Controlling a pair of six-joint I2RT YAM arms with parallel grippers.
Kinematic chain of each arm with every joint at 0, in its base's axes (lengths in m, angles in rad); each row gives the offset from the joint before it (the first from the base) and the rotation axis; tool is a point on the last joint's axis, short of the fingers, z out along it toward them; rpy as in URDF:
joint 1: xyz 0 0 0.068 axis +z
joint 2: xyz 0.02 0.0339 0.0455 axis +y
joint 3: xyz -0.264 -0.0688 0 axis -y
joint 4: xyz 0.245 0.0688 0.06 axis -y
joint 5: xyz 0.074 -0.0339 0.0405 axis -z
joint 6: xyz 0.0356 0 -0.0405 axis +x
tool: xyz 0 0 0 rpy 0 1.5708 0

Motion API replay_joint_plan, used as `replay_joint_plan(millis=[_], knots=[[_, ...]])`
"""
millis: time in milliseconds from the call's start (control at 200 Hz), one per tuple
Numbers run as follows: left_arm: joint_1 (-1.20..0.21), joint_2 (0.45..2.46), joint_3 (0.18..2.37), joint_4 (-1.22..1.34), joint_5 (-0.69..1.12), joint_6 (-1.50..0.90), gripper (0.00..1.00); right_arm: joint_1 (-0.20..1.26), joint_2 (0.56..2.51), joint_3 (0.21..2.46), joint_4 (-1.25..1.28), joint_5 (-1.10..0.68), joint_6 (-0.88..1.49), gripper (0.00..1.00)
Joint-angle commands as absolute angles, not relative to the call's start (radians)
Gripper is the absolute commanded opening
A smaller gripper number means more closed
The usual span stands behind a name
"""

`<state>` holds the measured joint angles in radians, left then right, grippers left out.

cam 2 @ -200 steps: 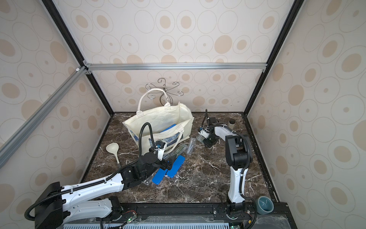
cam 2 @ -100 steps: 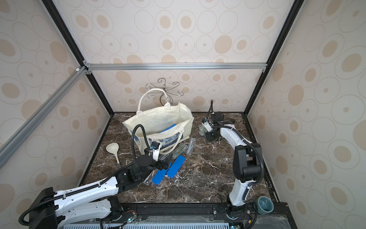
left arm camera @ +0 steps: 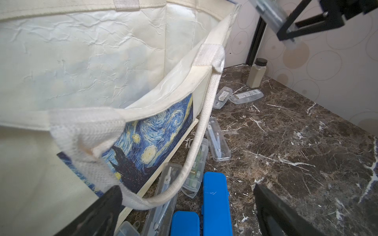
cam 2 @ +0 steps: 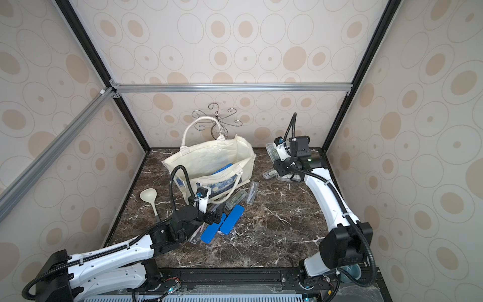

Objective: Put the compass set into the canvas bag
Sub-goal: Place the compass set in the canvas bag.

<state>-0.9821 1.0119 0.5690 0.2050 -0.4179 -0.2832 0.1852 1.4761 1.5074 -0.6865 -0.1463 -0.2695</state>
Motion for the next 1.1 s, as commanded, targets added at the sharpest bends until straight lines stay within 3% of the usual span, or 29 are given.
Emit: replay_joint_plan(millis=[0,490,875,1096], knots=[[-0.978,1.018,0.590,0.233,-0.423,-0.276,1.00,0.235,1.450,1.570,-0.706,-0.205,-0.278,0.40],[-0.979,0.986,0.582,0.186,-0.444,-0.319,1.00,0.553,1.647,1.838,-0.718,-0.320,-0.443,0.41],[-0.976,0.961,0.586,0.148,-0.471,-0.347,1.00,0.615,1.937,1.986,-0.734,-0.375,-0.484,0.41],[-0.974,0.953,0.579,0.141,-0.477,-0.363,1.00,0.614,2.079,2.114,-0.825,-0.239,-0.532,0.41]])
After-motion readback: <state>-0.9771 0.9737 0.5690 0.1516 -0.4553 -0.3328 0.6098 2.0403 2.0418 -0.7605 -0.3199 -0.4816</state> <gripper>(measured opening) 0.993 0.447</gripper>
